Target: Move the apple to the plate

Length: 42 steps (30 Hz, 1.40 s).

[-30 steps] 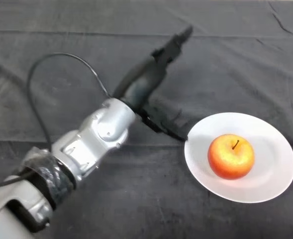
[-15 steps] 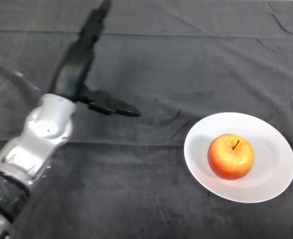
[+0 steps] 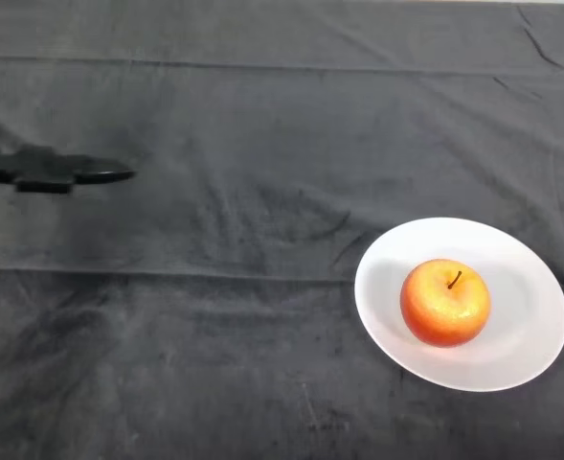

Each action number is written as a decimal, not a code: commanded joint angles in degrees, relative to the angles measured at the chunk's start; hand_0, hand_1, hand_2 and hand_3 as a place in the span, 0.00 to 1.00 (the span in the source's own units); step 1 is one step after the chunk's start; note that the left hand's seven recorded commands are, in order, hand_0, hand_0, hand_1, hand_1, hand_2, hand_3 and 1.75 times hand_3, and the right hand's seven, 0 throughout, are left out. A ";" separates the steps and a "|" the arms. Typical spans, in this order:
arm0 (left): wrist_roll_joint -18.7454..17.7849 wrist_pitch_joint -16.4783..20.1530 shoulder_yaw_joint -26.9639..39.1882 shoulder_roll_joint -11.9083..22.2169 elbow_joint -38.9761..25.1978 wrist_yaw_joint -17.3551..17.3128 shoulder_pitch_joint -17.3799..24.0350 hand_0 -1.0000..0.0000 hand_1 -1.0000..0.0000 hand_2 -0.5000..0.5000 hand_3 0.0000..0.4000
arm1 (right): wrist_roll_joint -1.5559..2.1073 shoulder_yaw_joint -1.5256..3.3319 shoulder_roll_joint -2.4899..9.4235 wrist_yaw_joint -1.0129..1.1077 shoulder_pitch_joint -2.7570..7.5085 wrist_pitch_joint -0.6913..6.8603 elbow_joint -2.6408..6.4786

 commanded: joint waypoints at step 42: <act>3.61 -1.09 26.57 3.56 -5.41 6.77 9.36 1.00 1.00 0.50 0.00 | 1.13 -0.82 0.14 -0.45 -0.15 0.28 -0.41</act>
